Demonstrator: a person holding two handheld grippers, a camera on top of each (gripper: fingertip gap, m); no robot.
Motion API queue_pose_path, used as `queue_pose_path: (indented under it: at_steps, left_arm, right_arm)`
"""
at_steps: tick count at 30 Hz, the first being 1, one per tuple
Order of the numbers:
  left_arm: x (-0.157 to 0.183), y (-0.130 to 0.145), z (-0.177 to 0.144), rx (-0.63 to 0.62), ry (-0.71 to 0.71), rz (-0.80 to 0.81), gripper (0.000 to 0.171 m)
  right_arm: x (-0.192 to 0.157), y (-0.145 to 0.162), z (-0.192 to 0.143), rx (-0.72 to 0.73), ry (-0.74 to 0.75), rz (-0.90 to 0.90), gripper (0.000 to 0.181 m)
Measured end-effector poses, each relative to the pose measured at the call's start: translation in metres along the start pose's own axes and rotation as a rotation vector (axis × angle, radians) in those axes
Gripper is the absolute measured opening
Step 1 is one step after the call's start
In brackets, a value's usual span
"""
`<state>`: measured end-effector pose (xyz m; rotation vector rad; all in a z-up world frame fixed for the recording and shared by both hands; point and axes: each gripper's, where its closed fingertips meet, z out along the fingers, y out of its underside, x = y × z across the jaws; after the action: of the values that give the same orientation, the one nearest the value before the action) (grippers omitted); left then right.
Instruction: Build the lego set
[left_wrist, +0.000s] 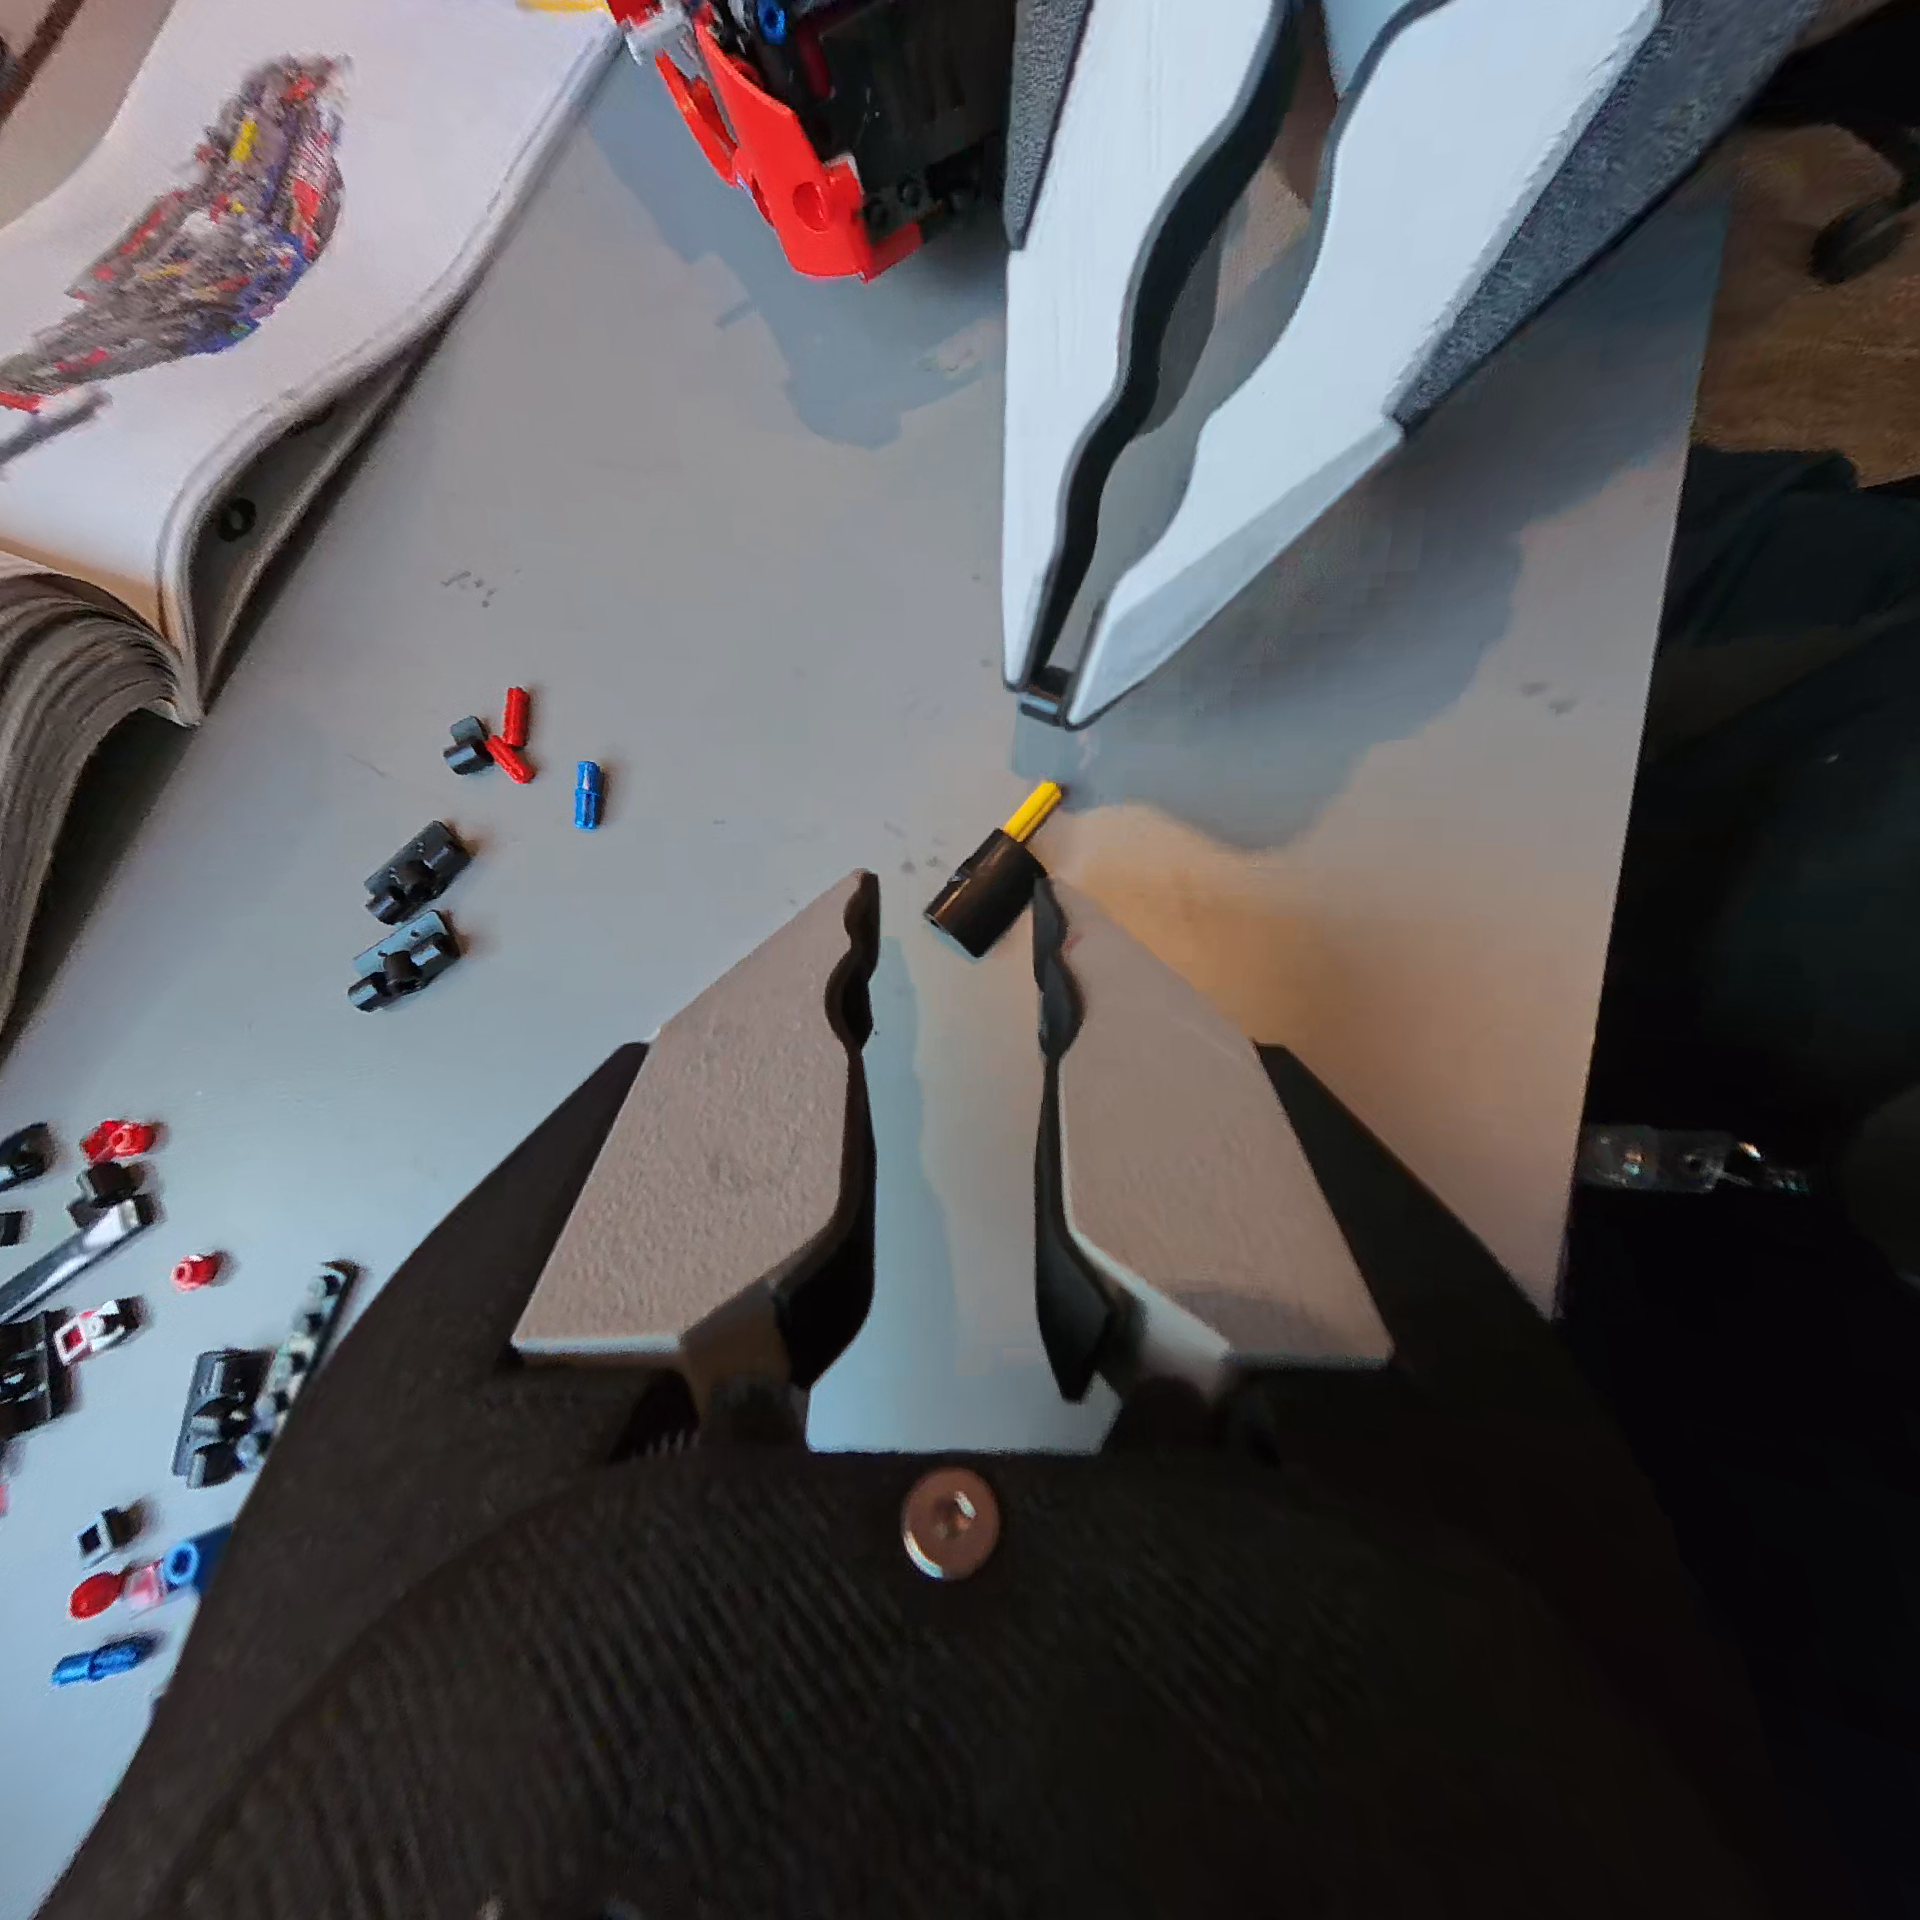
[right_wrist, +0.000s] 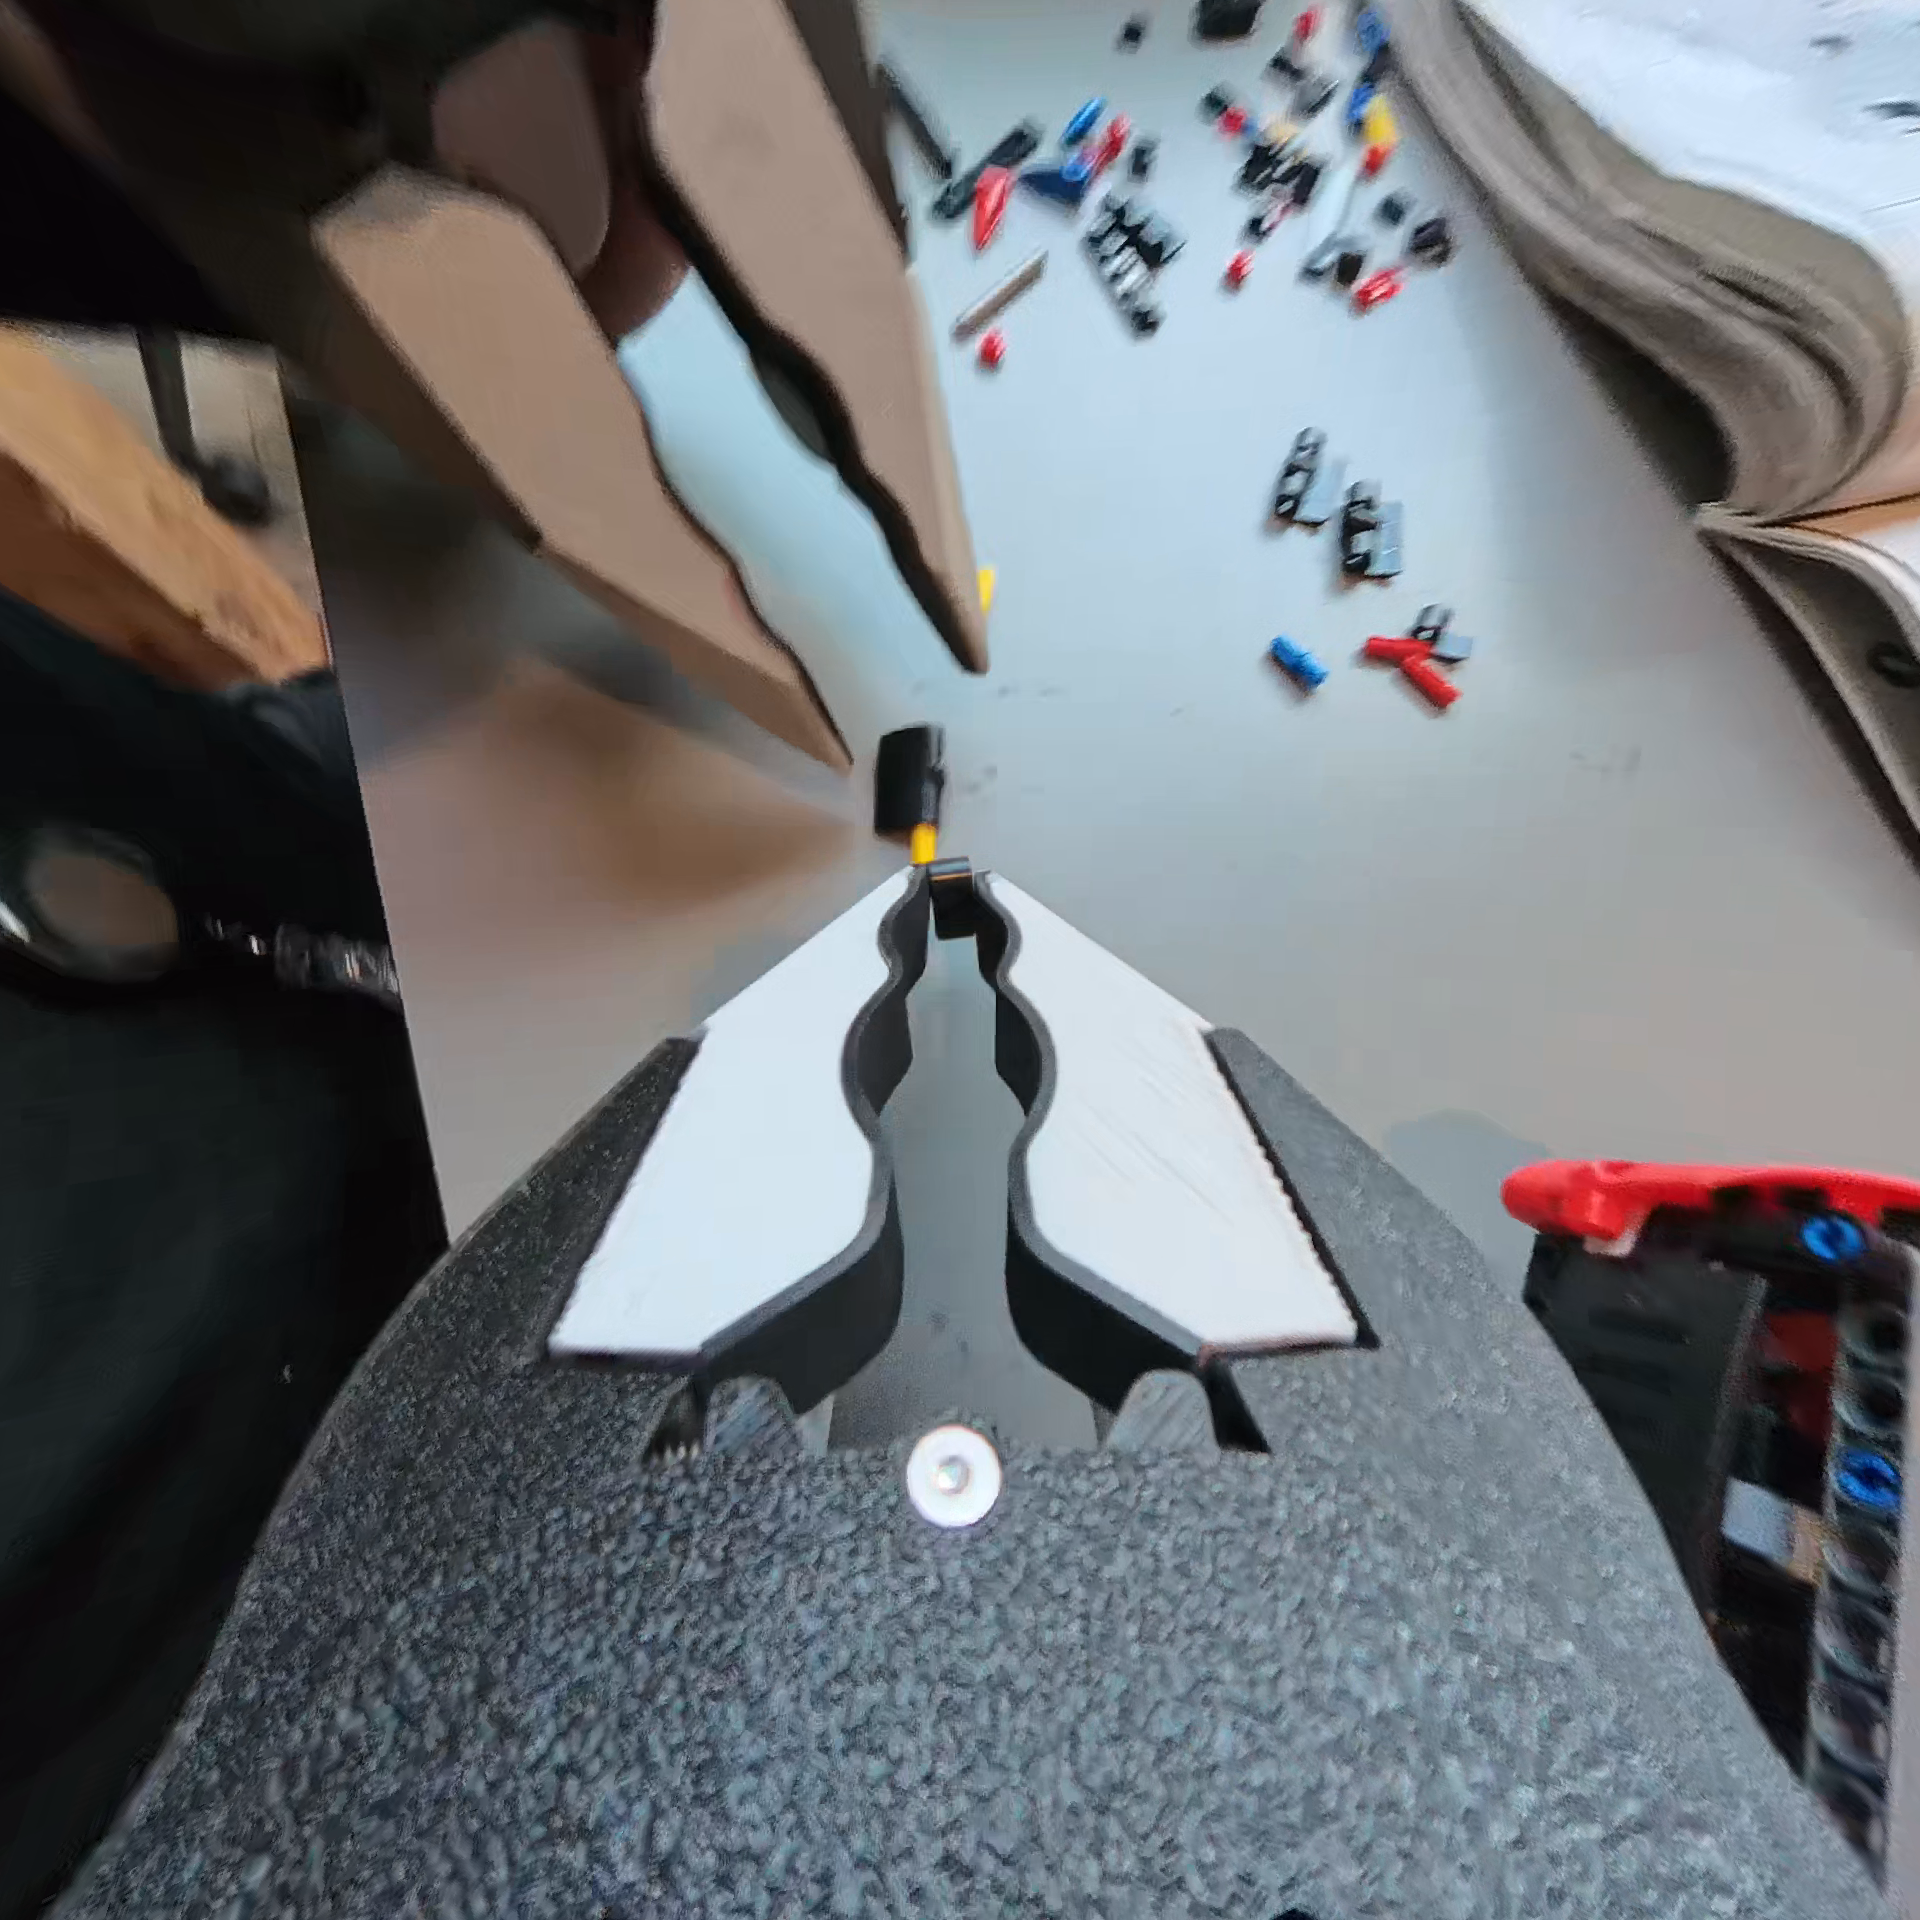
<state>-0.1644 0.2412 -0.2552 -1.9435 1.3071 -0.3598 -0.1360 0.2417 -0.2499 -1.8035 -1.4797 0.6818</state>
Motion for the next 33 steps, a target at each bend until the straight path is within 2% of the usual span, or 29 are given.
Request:
queue_pose_path:
  at_steps: [3, 5, 7, 11, 17, 20, 29, 33]
  left_arm:
    - [-0.012, -0.014, -0.004, 0.08, -0.106, 0.063, 0.033]
    - [-0.016, -0.021, -0.005, 0.112, -0.173, 0.104, 0.042]
    - [-0.018, -0.032, -0.006, 0.154, -0.224, 0.122, 0.043]
    - [-0.025, -0.053, -0.01, 0.215, -0.346, 0.19, 0.041]
    - [-0.015, -0.063, -0.006, 0.242, -0.342, 0.268, 0.025]
    - [-0.016, -0.064, -0.007, 0.25, -0.355, 0.277, 0.014]
    - [-0.006, -0.061, -0.007, 0.254, -0.326, 0.351, 0.014]
    - [-0.006, -0.059, -0.007, 0.272, -0.282, 0.277, 0.014]
  right_arm:
    - [0.014, -0.021, -0.009, 0.136, 0.043, 0.182, 0.009]
    - [0.019, -0.035, -0.014, 0.23, 0.024, 0.313, 0.008]
    - [0.019, -0.045, -0.018, 0.307, -0.021, 0.421, 0.009]
    - [0.015, -0.055, -0.02, 0.406, -0.144, 0.601, 0.008]
    - [0.015, -0.054, -0.024, 0.481, -0.261, 0.794, 0.008]
    - [0.013, -0.053, -0.024, 0.497, -0.298, 0.845, 0.008]
    - [0.007, -0.047, -0.02, 0.447, -0.315, 0.84, 0.008]
    - [0.006, -0.046, -0.019, 0.423, -0.288, 0.8, 0.008]
